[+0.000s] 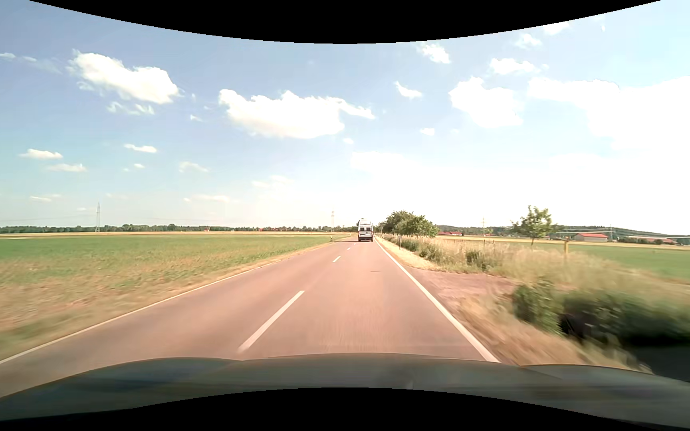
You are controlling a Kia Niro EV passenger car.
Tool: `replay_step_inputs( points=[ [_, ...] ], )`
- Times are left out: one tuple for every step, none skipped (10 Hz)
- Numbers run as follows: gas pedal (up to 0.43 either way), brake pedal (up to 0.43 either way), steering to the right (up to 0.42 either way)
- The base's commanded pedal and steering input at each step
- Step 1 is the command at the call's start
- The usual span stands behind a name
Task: Follow the waypoints while adhering to traffic rules and regulations
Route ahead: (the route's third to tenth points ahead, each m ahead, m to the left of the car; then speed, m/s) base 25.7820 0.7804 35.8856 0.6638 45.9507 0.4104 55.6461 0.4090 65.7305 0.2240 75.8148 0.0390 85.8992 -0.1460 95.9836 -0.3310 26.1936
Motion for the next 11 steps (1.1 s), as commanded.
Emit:
replay_step_inputs(
  points=[
    [0.098,0.006,-0.001],
    [0.098,0.006,0.0],
    [0.098,0.006,0.002],
    [0.098,0.006,0.003],
    [0.098,0.006,0.003],
    [0.11,0.006,0.003],
    [0.11,0.006,0.003],
    [0.11,0.006,0.002],
    [0.11,0.006,0.002],
    [0.11,0.006,0.002],
    [0.11,0.006,0.003]
  ],
)
